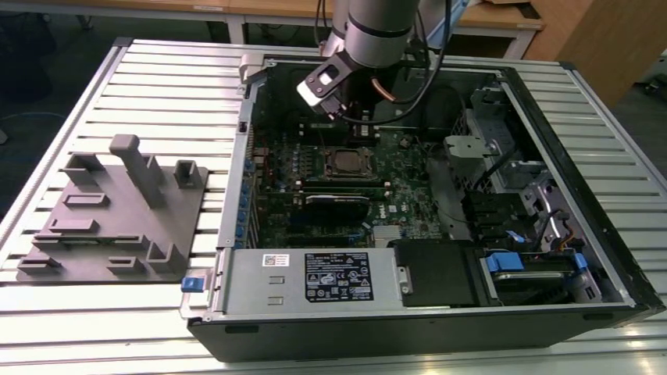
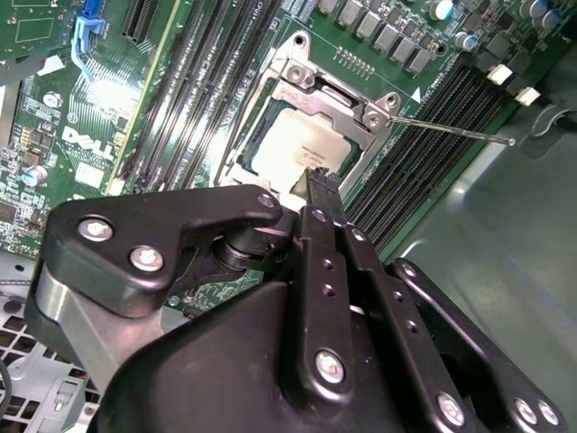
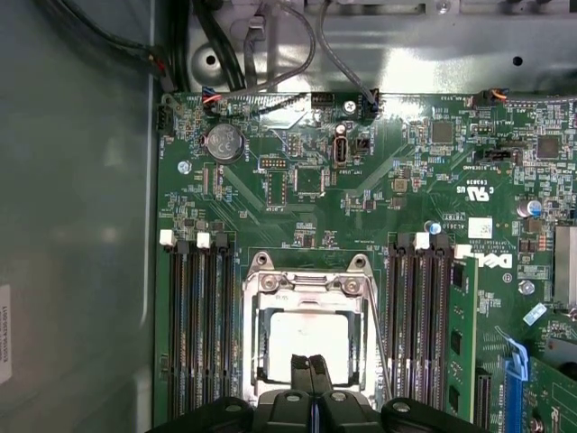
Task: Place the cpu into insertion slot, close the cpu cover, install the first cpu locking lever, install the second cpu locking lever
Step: 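Close the cpu cover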
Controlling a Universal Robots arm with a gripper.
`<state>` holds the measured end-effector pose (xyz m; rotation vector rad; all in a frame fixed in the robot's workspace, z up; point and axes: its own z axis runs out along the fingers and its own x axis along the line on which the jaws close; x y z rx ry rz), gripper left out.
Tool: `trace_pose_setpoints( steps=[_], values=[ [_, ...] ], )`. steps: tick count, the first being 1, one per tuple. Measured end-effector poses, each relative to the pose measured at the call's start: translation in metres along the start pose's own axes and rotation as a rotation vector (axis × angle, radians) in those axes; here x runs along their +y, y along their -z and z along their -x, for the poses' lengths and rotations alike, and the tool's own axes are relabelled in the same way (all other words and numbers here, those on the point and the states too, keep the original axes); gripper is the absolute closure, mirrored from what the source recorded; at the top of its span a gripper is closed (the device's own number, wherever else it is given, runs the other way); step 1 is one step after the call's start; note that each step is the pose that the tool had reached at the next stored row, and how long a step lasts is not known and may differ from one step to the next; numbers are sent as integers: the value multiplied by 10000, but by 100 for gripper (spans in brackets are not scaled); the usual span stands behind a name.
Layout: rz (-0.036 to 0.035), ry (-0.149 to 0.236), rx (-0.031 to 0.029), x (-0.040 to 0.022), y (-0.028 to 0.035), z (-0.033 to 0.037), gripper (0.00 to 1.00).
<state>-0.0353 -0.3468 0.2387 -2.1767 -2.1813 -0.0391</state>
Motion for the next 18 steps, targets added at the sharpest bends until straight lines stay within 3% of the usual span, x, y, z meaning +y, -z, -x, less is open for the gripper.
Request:
trace_pose_setpoints(
  steps=[11, 18],
  values=[
    [1, -2, 2, -37, -5, 0, 89],
    [-5, 78, -4, -90, -62, 7, 89]
  ],
)
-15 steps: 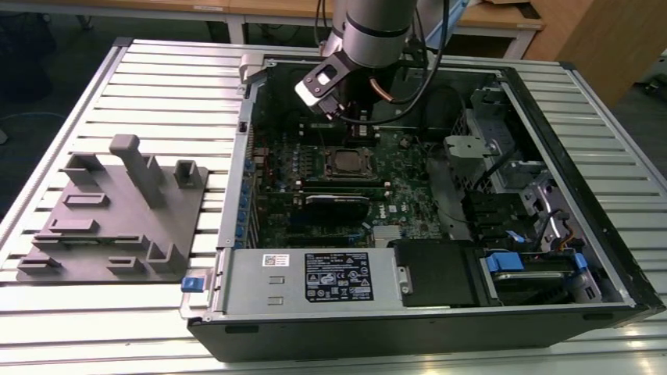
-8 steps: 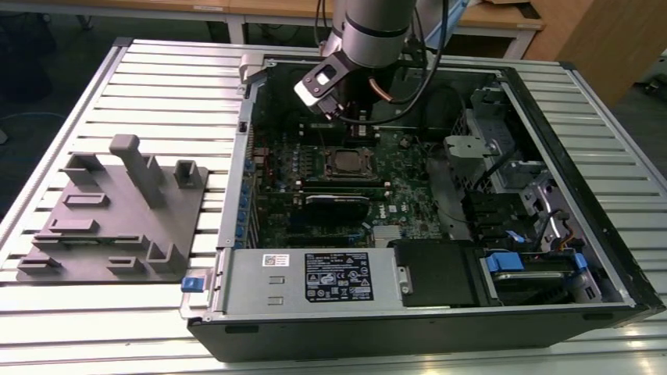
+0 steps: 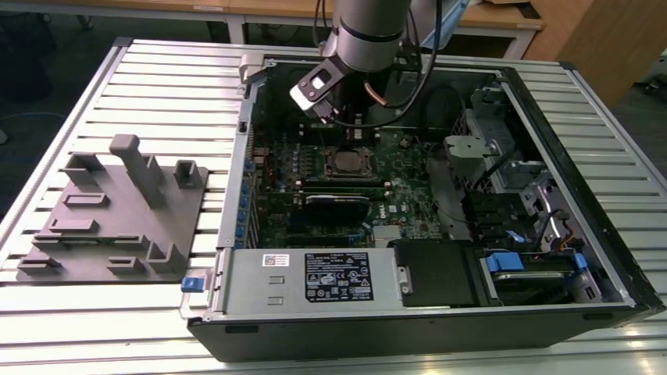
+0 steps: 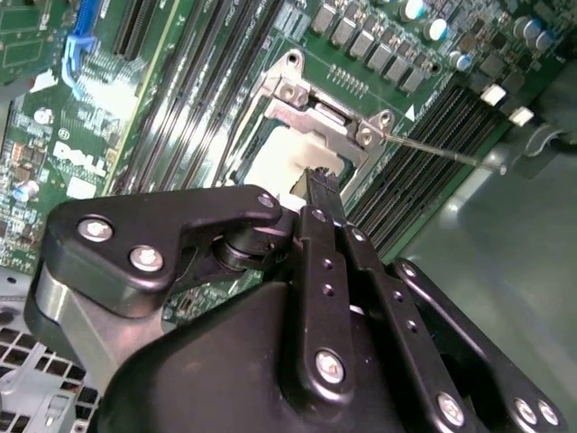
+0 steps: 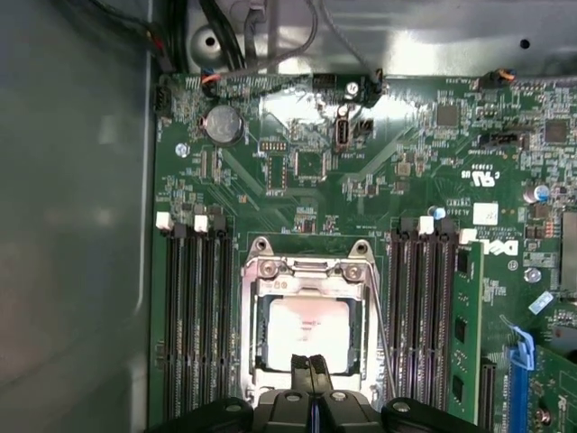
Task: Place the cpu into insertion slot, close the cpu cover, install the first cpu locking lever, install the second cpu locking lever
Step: 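Close the cpu cover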
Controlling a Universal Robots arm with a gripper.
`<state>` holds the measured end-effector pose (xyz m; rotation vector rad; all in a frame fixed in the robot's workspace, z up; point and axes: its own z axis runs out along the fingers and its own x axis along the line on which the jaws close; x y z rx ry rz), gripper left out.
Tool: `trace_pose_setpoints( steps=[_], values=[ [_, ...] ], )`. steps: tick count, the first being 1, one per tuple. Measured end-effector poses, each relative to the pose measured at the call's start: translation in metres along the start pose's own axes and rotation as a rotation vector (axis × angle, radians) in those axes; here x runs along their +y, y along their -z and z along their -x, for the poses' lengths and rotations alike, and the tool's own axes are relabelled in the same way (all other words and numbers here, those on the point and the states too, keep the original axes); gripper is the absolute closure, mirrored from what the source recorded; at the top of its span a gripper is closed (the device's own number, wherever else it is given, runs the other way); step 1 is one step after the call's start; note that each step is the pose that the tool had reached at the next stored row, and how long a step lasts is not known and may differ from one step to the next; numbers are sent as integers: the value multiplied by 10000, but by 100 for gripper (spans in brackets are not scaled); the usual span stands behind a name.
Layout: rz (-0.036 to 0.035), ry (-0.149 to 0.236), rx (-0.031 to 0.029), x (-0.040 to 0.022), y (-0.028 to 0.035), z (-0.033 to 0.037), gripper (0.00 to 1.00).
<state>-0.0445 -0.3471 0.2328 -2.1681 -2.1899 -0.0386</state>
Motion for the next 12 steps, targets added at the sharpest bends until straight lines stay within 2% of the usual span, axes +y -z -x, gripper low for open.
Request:
trace_pose_setpoints(
  steps=[8, 12],
  values=[
    [-7, 121, -7, -102, -136, 8, 89],
    [-9, 145, -19, -117, -208, 12, 89]
  ],
)
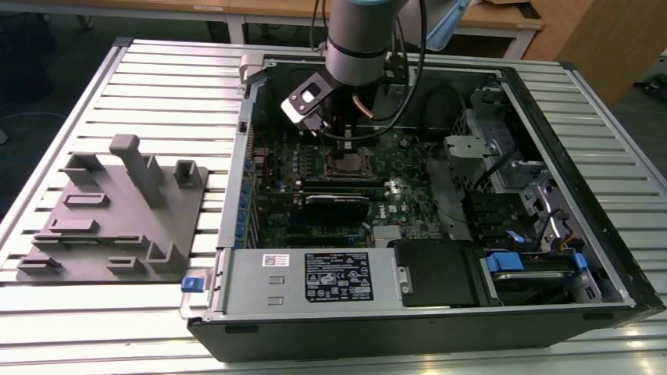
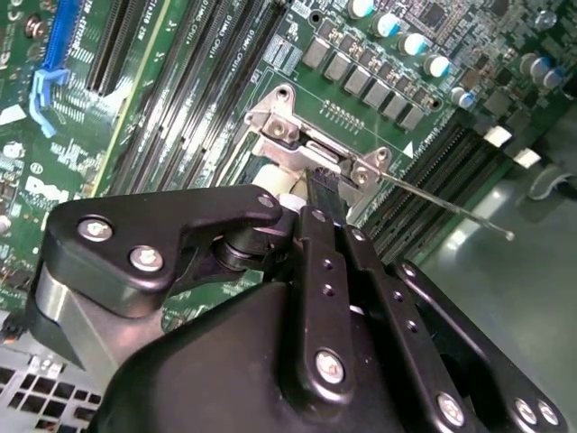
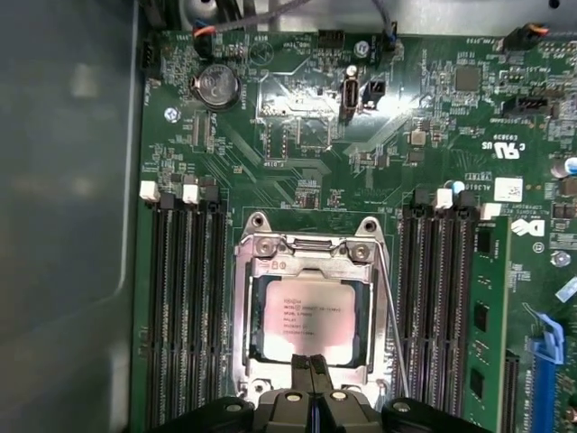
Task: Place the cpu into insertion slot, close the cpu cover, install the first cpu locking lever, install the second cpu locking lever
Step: 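Close the cpu cover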
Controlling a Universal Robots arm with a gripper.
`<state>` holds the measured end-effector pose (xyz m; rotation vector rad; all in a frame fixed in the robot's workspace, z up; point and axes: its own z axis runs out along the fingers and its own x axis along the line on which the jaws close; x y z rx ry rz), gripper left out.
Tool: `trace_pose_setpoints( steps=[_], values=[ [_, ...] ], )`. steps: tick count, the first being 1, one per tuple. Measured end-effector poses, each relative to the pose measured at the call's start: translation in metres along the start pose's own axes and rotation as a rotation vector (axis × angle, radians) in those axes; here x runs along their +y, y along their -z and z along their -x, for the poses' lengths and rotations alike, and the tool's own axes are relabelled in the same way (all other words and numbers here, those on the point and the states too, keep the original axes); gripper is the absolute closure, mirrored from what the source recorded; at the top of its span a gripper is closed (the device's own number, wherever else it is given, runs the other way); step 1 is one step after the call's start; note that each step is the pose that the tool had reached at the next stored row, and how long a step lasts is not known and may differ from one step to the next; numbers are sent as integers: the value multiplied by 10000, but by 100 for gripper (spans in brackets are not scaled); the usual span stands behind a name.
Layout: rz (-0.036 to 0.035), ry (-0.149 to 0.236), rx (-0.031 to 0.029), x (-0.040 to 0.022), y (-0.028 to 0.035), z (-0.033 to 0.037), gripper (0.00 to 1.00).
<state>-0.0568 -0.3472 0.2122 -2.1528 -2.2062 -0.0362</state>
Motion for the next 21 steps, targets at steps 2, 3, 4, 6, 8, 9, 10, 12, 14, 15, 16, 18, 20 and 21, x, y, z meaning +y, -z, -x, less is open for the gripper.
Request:
trace_pose_setpoints(
  steps=[2, 3, 4, 6, 8, 9, 10, 12, 14, 15, 16, 18, 20, 21],
  values=[
    [0, 0, -10, -3, -34, 2, 89],
    [-1, 1, -14, -4, -52, 3, 89],
    [0, 2, -15, -5, -70, 4, 89],
    [0, 5, -24, -6, -100, 6, 89],
    [-2, 5, -52, -6, -107, 6, 89],
    [-2, 5, -54, -6, -107, 6, 89],
    [-3, 5, -57, -7, -105, 6, 89],
    [-1, 2, -57, -11, -95, 5, 89],
    [-1, 4, -58, -15, -69, 4, 89],
    [-1, 4, -58, -18, -51, 2, 89],
    [0, 4, -56, -21, -48, 2, 89],
    [2, 8, -54, -27, -53, 2, 89],
    [0, 15, -56, -29, -81, 4, 89],
    [0, 17, -56, -29, -101, 5, 89]
  ],
)
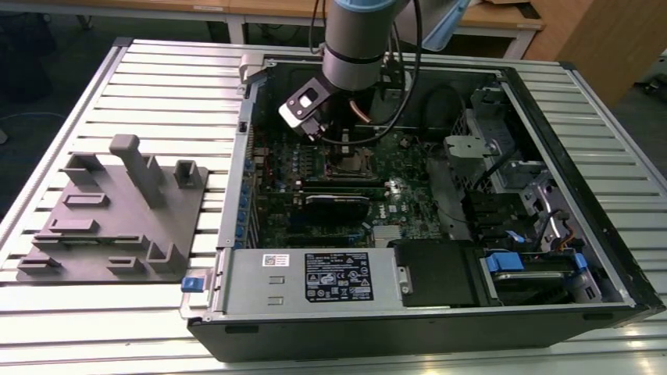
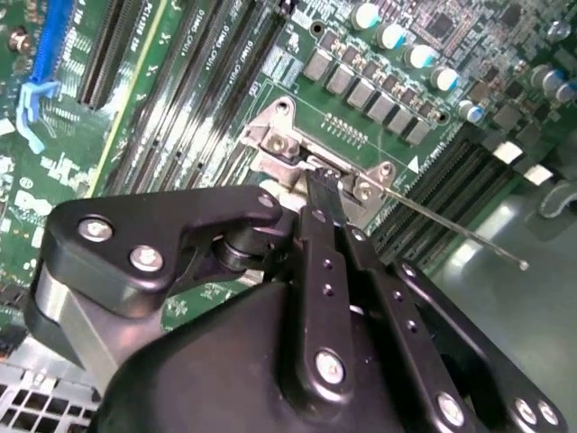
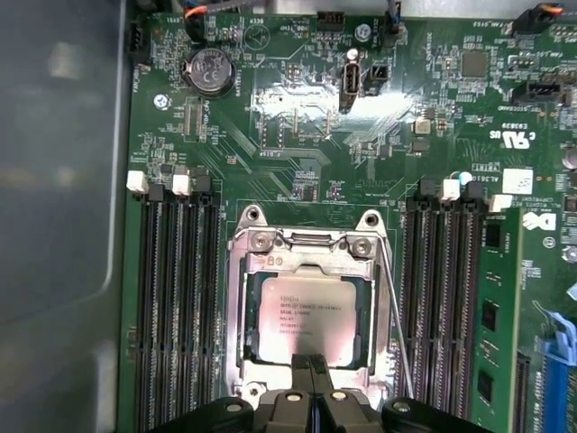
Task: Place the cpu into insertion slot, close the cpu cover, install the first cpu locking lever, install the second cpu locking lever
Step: 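Close the cpu cover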
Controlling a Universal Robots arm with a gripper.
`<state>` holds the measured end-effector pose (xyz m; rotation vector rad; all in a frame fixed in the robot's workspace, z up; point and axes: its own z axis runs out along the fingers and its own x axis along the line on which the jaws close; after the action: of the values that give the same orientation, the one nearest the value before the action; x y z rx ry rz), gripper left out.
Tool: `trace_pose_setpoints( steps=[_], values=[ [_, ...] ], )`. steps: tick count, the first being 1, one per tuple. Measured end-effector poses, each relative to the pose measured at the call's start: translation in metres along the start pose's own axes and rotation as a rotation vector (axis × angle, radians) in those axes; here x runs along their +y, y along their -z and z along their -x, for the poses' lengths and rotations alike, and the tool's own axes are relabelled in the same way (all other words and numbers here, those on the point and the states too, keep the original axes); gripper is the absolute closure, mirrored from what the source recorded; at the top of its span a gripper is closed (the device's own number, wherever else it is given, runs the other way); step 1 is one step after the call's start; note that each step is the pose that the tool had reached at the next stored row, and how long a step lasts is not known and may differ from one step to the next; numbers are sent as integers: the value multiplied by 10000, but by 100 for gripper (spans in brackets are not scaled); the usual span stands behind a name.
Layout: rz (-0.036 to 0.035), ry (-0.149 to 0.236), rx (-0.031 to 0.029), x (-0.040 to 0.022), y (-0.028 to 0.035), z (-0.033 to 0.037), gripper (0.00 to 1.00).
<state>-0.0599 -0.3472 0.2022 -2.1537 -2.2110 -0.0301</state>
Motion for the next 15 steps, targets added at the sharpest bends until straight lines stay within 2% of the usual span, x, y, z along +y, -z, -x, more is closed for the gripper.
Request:
trace_pose_setpoints(
  steps=[3, 6, 9, 11, 15],
  values=[
    [-12, -1, -16, -2, -42, 5, 89],
    [-2, -1, -6, -1, -46, 3, 89],
    [17, 2, 13, 2, -21, -4, 89],
    [4, 1, -6, -1, 4, -2, 89],
    [2, -1, -10, 12, 5, -2, 89]
  ],
)
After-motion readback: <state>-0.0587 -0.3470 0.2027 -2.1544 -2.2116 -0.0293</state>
